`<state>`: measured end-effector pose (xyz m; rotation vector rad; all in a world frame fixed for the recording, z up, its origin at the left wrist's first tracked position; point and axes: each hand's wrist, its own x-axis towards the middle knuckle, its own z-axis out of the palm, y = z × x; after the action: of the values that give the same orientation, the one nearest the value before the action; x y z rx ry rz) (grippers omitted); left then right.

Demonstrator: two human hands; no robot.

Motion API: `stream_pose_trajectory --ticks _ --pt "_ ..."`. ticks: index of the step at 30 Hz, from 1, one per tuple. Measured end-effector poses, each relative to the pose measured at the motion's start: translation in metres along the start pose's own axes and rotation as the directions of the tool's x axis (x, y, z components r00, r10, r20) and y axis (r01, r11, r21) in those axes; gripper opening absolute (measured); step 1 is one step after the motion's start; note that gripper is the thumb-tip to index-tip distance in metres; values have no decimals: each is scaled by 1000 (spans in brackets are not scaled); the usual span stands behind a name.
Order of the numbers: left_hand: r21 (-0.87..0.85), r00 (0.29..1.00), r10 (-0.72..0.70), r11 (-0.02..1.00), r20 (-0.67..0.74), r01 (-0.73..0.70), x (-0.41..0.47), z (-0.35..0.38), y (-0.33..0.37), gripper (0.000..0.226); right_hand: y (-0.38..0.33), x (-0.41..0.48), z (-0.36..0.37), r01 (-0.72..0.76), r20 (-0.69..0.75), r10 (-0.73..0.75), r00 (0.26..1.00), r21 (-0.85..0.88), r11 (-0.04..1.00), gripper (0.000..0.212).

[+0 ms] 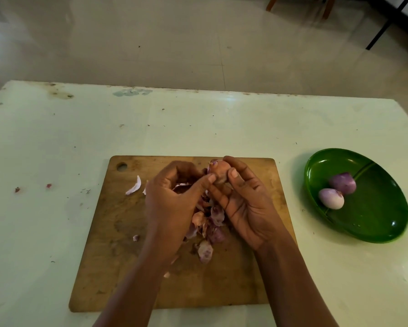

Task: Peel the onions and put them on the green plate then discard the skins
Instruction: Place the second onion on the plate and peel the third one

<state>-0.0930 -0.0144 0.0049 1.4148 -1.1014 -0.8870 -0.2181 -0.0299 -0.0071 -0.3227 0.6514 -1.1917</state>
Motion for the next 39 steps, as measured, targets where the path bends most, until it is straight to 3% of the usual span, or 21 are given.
stream_pose_trajectory --ticks 5,12,17,22,39 --pt "-81 999 -46 996 -3 45 0 0 4 30 2 1 -2 11 60 -8 998 -40 999 35" --pt "-185 988 -149 973 -44 139 0 1 7 30 3 2 -2 48 100 -42 994 -61 997 33" --pt "-160 984 -179 972 -28 172 2 -1 5 19 2 1 -3 76 109 -63 992 -121 990 31" --pt "-166 983 -184 969 -7 181 1 -1 6 27 2 1 -5 87 136 -68 988 -136 987 32" --pt "-126 978 -209 970 20 210 3 -4 2 14 0 3 -8 116 169 -80 982 -219 969 30"
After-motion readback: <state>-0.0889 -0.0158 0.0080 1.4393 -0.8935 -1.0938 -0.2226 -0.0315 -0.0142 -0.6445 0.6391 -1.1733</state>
